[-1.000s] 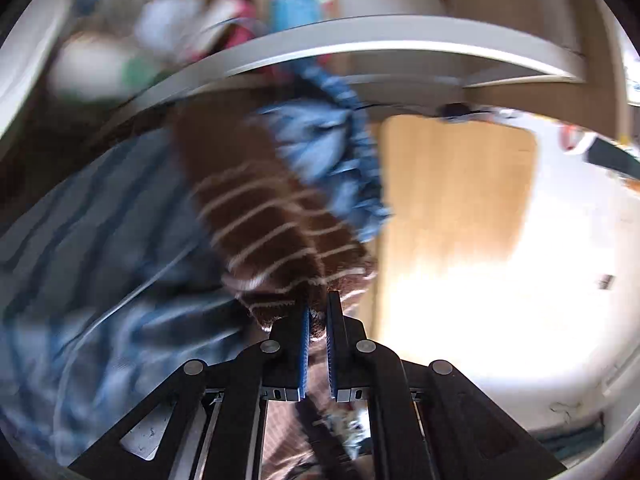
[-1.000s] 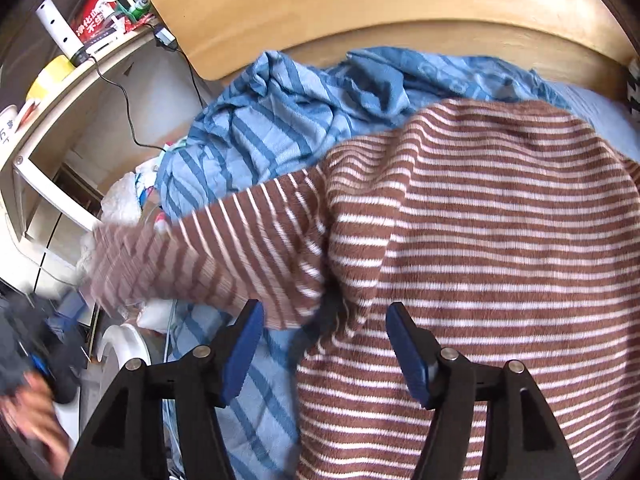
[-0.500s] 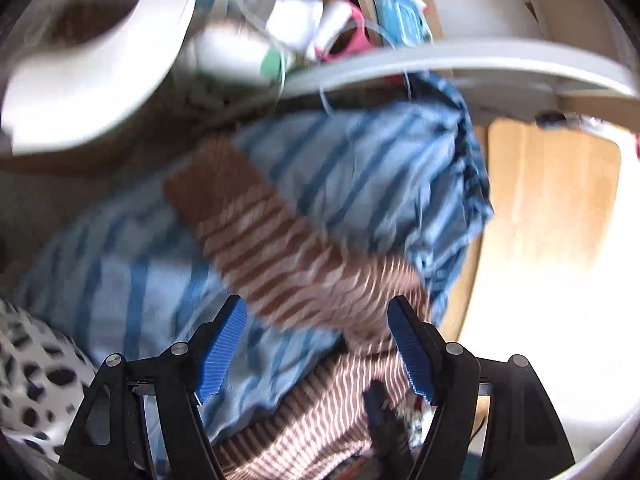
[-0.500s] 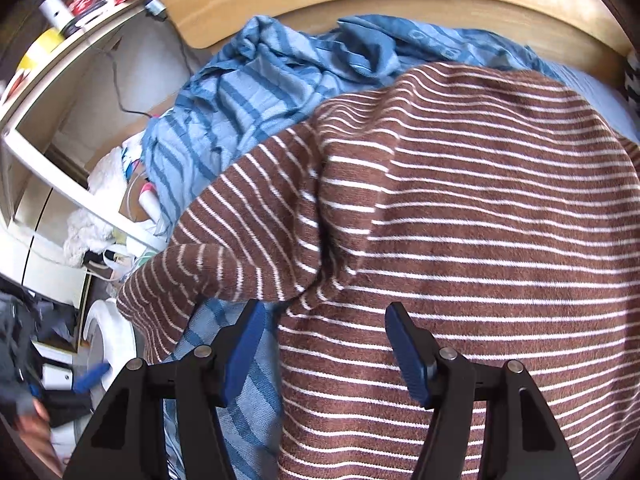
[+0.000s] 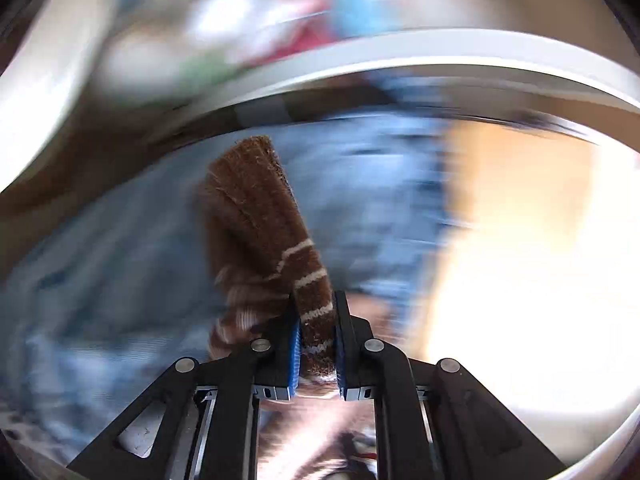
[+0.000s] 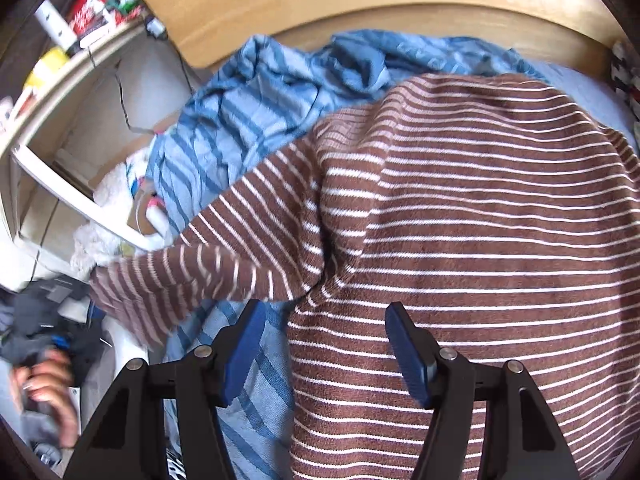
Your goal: Fold clothes
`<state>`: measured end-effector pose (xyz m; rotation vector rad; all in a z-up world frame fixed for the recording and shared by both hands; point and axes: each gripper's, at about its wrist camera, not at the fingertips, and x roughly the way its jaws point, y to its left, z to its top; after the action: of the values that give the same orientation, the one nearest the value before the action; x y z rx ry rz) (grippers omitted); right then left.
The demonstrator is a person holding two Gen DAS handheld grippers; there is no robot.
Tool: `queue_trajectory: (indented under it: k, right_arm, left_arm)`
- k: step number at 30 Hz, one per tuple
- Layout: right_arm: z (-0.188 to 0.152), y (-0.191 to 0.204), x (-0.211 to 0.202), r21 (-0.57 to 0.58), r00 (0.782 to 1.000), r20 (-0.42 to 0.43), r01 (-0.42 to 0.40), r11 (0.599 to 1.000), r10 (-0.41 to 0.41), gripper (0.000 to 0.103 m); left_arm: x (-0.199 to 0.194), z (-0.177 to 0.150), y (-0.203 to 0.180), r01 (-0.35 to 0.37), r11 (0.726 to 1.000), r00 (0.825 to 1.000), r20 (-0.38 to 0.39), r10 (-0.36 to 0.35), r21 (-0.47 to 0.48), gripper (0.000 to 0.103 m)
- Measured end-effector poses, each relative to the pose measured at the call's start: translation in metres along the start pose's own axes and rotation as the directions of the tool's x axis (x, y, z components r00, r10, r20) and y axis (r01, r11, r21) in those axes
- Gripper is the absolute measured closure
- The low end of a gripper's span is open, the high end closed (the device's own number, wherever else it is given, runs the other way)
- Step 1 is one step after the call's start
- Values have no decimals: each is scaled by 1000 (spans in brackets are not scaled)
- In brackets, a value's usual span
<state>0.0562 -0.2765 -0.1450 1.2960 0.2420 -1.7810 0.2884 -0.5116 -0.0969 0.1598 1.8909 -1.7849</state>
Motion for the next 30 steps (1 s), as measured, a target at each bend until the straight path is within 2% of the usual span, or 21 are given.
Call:
queue_trajectory:
  k: [2,4,5,7,8,9,10,11,12,14,16,19,20,24,26,30]
  right_arm:
    - [-2,-7,-7,20,1000,15,22,1000,-22,36]
    - [-4,-15,-13,39,999,30,44,998,-45,36]
    - [-7,-20,-17,47,998,27,57,997,-59,37]
    - [-13,-32,-24,62,996,23,85,994,-87,37]
    - [-16,-38,-27,70,995,20,99,993,-101,37]
    - [-19,-43,-30,77,993,18,113,991,-115,37]
    - [-22,-49,-34,85,992,15,127,988,-129,37]
    - [-25,-55,-37,92,990,12,141,986,-142,37]
    - [-28,-60,-40,100,988,9,155,983,-156,37]
    - [-34,-68,-46,105,988,6,154,982,-156,36]
    - [-35,-66,-49,86,992,-1,129,988,-129,36]
    - [-30,-49,-45,47,997,-5,78,996,-78,35]
    - [-28,-43,-43,38,998,-9,66,997,-66,35]
    - [-15,-3,-33,-46,998,-13,66,997,-67,33]
    - [-9,17,-25,-106,996,-27,84,991,-88,30]
    - [-11,54,-3,-256,980,-41,176,951,-193,31]
  left_arm:
    - [-13,-25,-29,129,986,992,-10,-128,109,90]
    - [-10,-50,-32,185,974,982,-57,-179,127,90]
    - [-2,-64,-24,174,979,982,-94,-164,106,90]
    - [23,-87,7,51,999,984,-171,-48,14,88]
    - [41,-99,29,-63,997,968,-246,52,-38,80]
    - [57,-109,49,-166,984,937,-320,137,-65,77]
    - [73,-121,72,-244,966,901,-389,191,-91,72]
    - [81,-129,86,-270,957,883,-422,203,-103,70]
    - [85,-136,94,-279,954,875,-438,208,-105,70]
    - [84,-143,95,-269,960,884,-414,215,-76,70]
    - [84,-145,85,-277,961,879,-409,244,-22,66]
    - [87,-147,70,-238,971,877,-422,229,31,40]
    - [87,-148,67,-232,972,877,-423,230,49,37]
    - [82,-152,62,-217,972,878,-418,235,92,37]
    - [75,-151,66,-196,978,886,-415,205,64,37]
    - [57,-138,75,-135,991,909,-400,119,-13,37]
